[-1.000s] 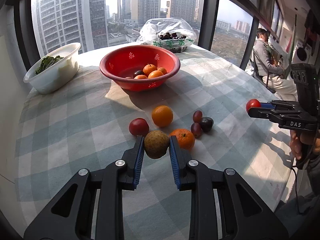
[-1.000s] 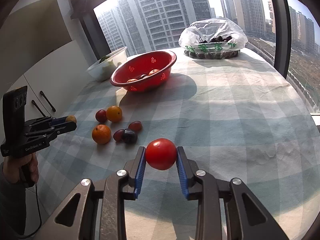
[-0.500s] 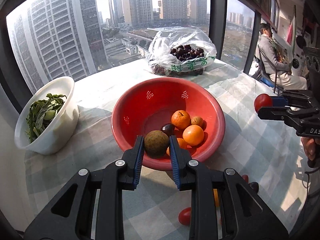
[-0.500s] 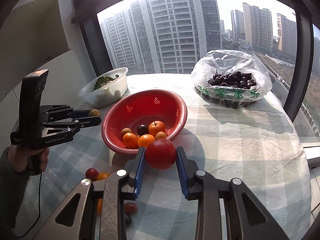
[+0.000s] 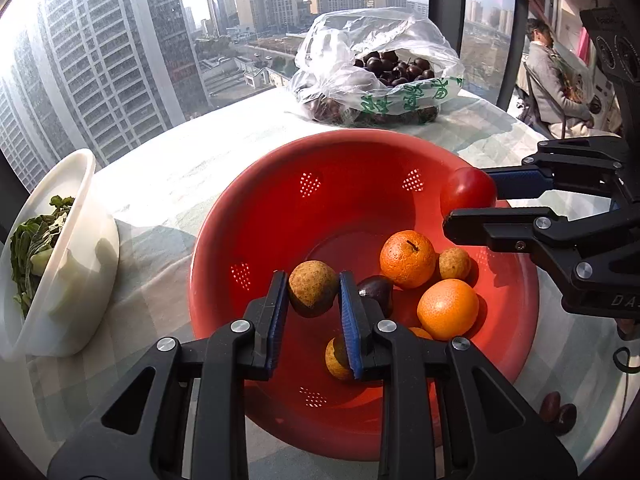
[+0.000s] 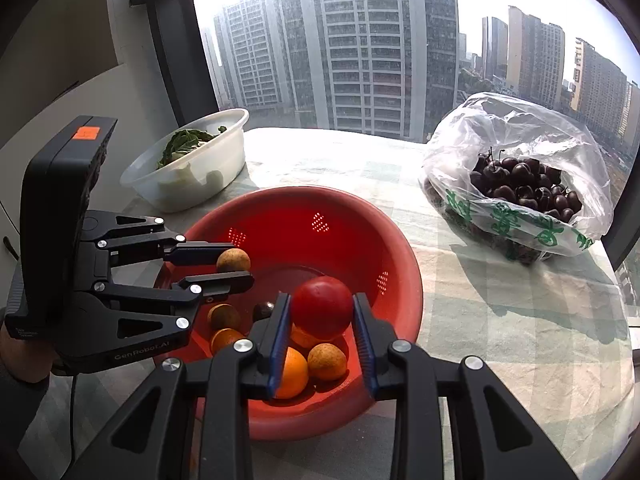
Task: Organize fruits
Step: 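Carry the tomato and pear into the red colander and open both grippers, then withdraw both open grippers back toward the loose fruit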
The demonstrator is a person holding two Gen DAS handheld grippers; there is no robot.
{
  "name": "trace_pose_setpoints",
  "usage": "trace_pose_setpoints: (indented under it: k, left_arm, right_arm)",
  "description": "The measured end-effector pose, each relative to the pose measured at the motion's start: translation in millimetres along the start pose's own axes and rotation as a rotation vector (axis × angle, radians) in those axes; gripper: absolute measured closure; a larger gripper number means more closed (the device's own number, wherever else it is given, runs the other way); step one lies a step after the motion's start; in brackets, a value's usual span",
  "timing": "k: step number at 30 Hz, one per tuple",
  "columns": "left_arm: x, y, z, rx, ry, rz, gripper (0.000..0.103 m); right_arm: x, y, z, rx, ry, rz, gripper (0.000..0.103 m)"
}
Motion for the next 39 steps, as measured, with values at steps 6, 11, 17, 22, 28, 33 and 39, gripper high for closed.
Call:
trace_pose_setpoints:
  k: [6,11,17,22,28,33,39]
  left_arm:
    - [-13,-2,-3,-0.013,0.005,0.0,0.079]
    - [-14,-3,-5,-0.035,0.002,-0.022,0.079]
    - [-11,-3,-1,-0.042,0.006,-0.033,0.074]
    - [-2,-6,-4,-0.064,-0.02,-0.058,0.042]
    - [26,-5,1,-0.024,-0.054,-0.055,0.035]
    - [73,-20,15,-0.02,-0.118,-0.082,0.004]
    - [121,-72,54,-0.002,-0.162,-0.041,0.004]
  right_arm:
    - [-32,0,-6,0.026,0.037,0.033,0.07]
    - [-46,-2,-7,0.046,0.04,0.064,0.07]
    - [-49,1,-6,0.081,0.043,0.089,0.07]
    - [-43,1,-7,0.08,0.038,0.094,0.056]
    - [-10,0,-4,0.07,0.005,0.083,0.054]
    - [49,-3,14,0.008,-0.065,0.019,0.043]
    - [106,-4,71,-0.088,-0.101,-0.04,0.035]
Point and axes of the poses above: each gripper's, at about its wrist camera, not at the fingertips, and x roughly against the way its jaws point, y to its left, z to its underside, the point moved 10 cm from there along -x, roughly the way its jaws point, and after that the axes turned 12 degrees about -x, right-handed, at the moved point
